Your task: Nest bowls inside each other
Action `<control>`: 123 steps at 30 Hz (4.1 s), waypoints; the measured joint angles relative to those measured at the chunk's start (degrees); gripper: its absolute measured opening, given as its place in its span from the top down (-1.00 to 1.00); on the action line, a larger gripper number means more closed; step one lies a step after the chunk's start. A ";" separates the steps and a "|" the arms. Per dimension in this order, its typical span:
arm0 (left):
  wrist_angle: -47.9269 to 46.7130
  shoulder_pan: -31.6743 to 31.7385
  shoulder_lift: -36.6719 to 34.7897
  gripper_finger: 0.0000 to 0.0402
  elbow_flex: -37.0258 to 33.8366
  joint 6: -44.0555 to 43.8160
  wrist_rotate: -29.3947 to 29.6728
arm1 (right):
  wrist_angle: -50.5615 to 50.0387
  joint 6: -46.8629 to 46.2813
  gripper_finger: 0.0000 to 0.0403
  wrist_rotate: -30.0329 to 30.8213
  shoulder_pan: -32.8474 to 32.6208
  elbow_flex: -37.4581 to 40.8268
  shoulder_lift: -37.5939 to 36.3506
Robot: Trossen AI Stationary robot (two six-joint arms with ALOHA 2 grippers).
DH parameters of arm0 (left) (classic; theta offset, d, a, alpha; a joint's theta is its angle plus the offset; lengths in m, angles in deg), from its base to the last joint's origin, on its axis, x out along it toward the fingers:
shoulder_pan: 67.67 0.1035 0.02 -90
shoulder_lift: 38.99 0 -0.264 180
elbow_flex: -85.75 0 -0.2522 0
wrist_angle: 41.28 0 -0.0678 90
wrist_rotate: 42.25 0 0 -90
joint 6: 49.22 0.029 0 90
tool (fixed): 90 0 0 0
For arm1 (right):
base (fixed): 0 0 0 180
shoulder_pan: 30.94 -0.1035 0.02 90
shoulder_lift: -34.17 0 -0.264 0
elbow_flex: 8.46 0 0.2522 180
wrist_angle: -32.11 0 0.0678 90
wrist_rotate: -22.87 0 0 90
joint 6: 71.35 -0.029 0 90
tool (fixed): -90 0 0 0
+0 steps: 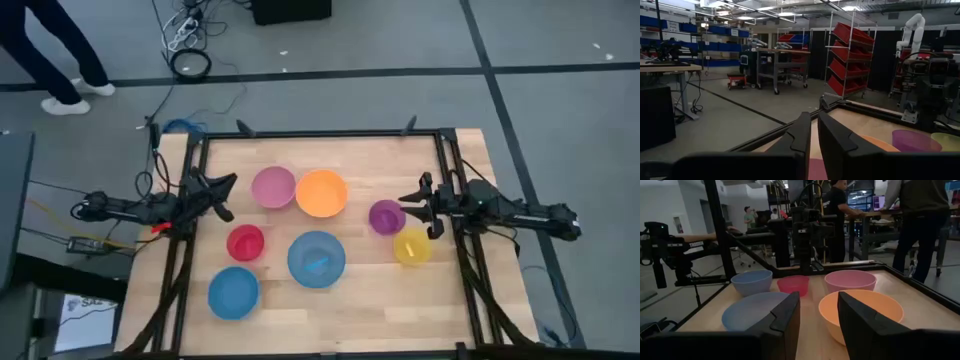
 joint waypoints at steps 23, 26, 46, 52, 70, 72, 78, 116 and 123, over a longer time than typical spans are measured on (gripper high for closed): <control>-0.02 0.00 0.01 0.79 0.00 0.00 -0.02 | 0.02 0.00 0.39 -0.02 -0.01 0.00 -0.02; -0.02 0.00 0.00 0.79 0.02 0.00 0.00 | 0.02 0.00 0.39 0.00 -0.02 0.02 -0.02; 16.30 -0.02 0.00 0.79 0.01 -30.15 -0.96 | 7.25 -13.47 0.39 -2.30 -0.02 0.02 0.00; 21.91 0.04 0.00 0.79 0.00 -26.60 5.32 | 15.33 -11.63 0.39 -2.27 -0.02 0.02 0.00; 16.26 0.02 0.02 0.79 0.00 -25.22 1.83 | 23.58 -14.67 0.40 8.86 -0.02 -0.29 -0.02; 16.59 0.02 0.02 0.79 0.07 -21.84 -1.44 | 23.10 -13.79 0.40 12.45 -0.02 -0.72 0.44; 4.75 0.01 4.97 0.79 9.87 -14.69 -7.52 | 16.34 -10.08 0.40 15.68 -1.29 -9.63 13.33; -54.35 2.66 43.50 0.79 37.31 -28.52 -17.00 | -51.52 -15.94 0.38 16.66 -6.88 -98.88 114.18; -54.12 2.64 43.50 0.79 37.31 -28.52 -16.68 | -50.66 -16.02 0.19 16.01 -6.79 -98.93 117.70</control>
